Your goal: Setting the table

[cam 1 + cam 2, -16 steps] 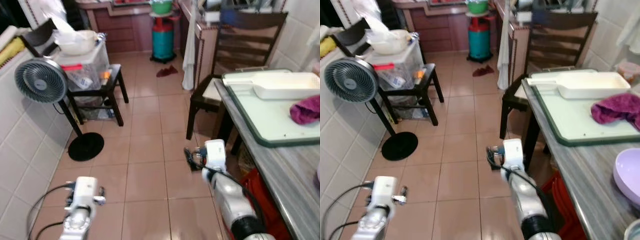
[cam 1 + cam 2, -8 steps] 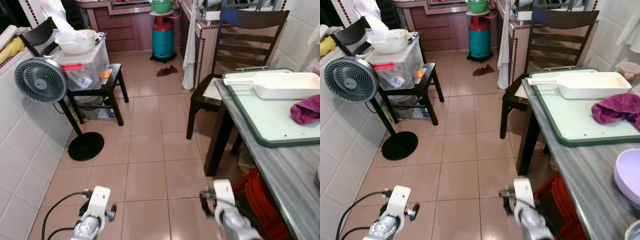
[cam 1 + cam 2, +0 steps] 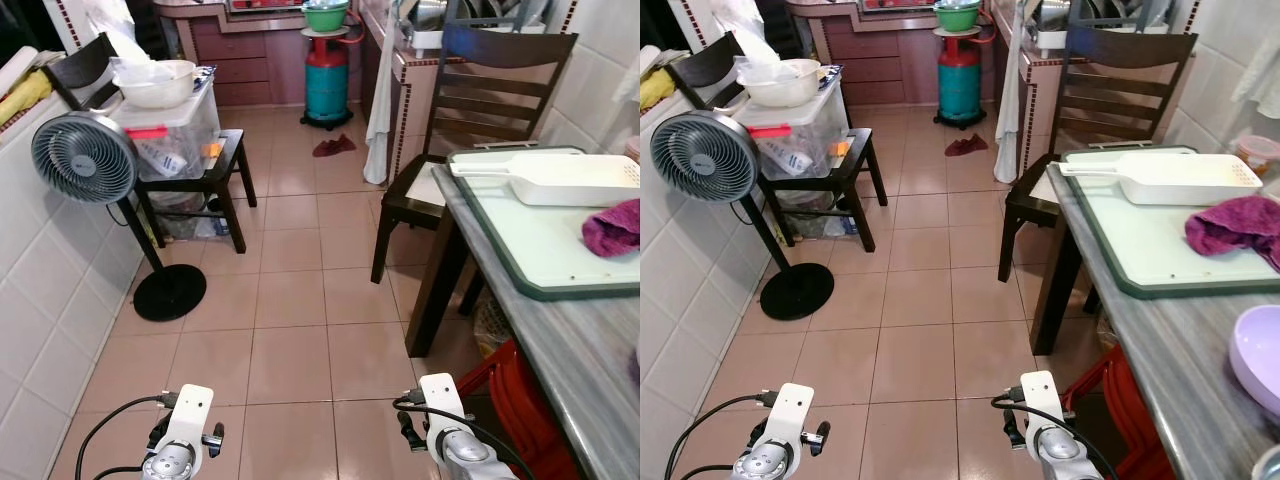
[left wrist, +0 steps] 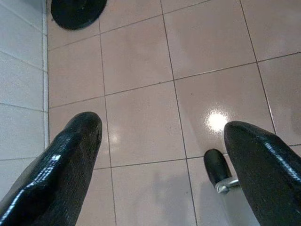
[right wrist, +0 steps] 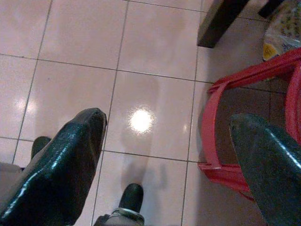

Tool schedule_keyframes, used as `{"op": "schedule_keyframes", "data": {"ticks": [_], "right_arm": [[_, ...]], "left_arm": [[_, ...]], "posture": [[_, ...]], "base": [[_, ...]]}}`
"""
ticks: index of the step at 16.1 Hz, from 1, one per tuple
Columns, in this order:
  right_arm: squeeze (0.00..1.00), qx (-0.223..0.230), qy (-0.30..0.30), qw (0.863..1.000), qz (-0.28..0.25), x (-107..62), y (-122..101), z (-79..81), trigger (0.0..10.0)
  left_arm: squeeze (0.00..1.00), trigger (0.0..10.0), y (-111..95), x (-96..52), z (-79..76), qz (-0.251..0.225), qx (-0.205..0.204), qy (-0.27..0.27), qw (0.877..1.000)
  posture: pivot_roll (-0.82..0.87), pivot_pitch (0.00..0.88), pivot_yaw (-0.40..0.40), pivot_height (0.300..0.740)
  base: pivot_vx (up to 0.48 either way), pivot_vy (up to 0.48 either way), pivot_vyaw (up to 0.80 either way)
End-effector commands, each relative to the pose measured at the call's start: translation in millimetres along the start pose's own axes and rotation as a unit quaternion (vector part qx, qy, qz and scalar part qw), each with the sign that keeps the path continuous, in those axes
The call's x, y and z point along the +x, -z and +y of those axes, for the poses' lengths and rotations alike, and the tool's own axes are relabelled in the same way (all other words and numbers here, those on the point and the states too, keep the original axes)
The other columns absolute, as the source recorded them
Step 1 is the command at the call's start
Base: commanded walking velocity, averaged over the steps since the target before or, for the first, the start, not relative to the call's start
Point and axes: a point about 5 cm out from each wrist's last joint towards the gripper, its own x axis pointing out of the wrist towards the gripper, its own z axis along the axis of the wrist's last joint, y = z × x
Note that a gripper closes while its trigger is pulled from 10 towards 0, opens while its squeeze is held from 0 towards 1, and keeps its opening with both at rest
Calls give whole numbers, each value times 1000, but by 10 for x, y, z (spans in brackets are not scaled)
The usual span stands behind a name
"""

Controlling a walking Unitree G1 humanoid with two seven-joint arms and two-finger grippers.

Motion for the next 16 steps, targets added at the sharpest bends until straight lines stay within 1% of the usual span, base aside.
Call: {"op": "schedule_keyframes", "data": {"ticks": [1,8,11,13,14,16], "right_arm": [[0,-3,-6,1000,-3,7,-27,37,10000],[0,12,-3,1000,0,-2,20,48,10000],[0,13,-2,1000,-2,-2,18,43,10000],[0,23,-3,1000,-5,-1,9,55,10000],[0,24,-4,1000,-6,0,4,59,10000],[0,27,-5,1000,-9,1,-4,63,10000]], "left_arm": [[0,10000,54,-9,27,13,5,-1,1000],[0,10000,104,-16,-18,32,20,4,999],[0,10000,134,-24,-11,37,25,5,999],[0,10000,183,-38,-10,43,28,5,999],[0,10000,194,-41,-6,45,29,5,999],[0,10000,208,-46,77,46,32,0,998]], "posture": [[-102,0,39,740],[-116,0,60,740],[-117,0,65,740],[-116,0,71,740],[-116,0,71,740],[-114,0,73,740]], "base": [[0,0,0],[0,318,0],[0,359,0],[0,420,0],[0,480,0],[0,364,0]]}}
